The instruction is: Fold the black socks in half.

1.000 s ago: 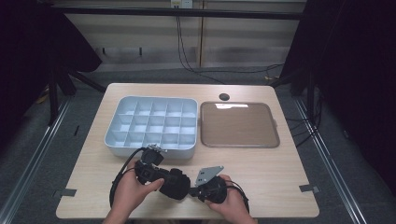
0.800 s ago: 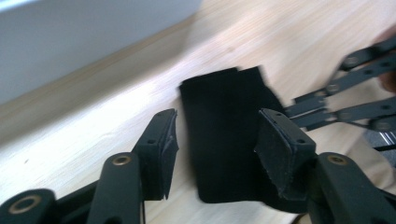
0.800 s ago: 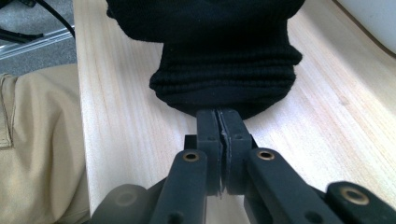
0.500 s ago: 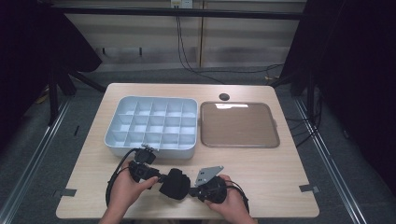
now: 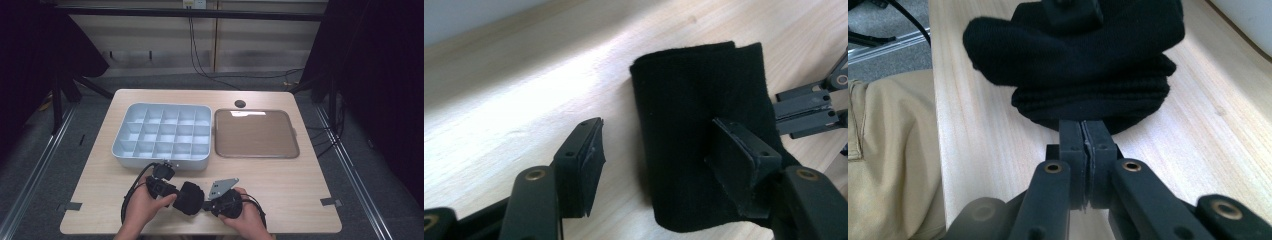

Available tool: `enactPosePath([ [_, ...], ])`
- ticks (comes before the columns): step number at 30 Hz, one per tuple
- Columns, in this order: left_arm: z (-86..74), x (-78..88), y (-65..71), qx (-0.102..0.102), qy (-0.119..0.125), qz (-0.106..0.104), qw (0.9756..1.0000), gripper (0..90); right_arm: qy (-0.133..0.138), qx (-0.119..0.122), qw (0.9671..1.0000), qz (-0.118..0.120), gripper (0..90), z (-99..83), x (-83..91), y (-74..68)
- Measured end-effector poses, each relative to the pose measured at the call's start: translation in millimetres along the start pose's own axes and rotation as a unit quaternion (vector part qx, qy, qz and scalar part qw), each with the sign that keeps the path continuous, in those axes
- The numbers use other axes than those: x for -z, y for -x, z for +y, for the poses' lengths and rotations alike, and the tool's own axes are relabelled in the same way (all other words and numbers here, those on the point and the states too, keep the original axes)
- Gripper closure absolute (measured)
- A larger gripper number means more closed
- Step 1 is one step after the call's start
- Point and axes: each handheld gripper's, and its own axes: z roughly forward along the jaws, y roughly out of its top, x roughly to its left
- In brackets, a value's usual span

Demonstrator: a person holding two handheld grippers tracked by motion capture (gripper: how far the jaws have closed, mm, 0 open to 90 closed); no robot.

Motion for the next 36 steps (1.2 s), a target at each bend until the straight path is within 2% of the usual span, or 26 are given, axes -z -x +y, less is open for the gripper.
enactPosePath([
  [9, 1.0, -6.3, 8.8, 0.004, -0.003, 0.011, 0.9999, 39.3, 0.000, 0.002, 1.0000, -0.001, 88.4, 0.0, -0.2, -0.2],
  [17, 1.2, -7.5, 15.9, -0.010, -0.002, 0.026, 0.9996, 43.8, 0.000, 0.002, 1.0000, -0.002, 88.4, 0.0, -0.1, -0.2],
  [23, 0.7, -8.8, 16.2, -0.006, -0.004, 0.022, 0.9997, 45.9, 0.002, 0.001, 1.0000, -0.001, 88.5, -0.2, -0.4, 0.1],
  [27, 0.6, -9.2, 15.4, 0.007, -0.008, 0.013, 0.9999, 48.9, 0.002, -0.001, 1.0000, -0.001, 88.5, -0.8, -0.1, 0.3],
  [29, 0.6, -9.6, 16.1, 0.008, -0.006, 0.009, 0.9999, 52.8, 0.002, -0.003, 1.0000, 0.000, 88.5, -1.1, 0.0, 0.5],
  [36, 0.6, -9.5, 16.5, 0.010, -0.009, 0.005, 0.9999, 57.2, 0.007, -0.004, 1.0000, 0.004, 88.5, -1.9, -0.3, 1.8],
])
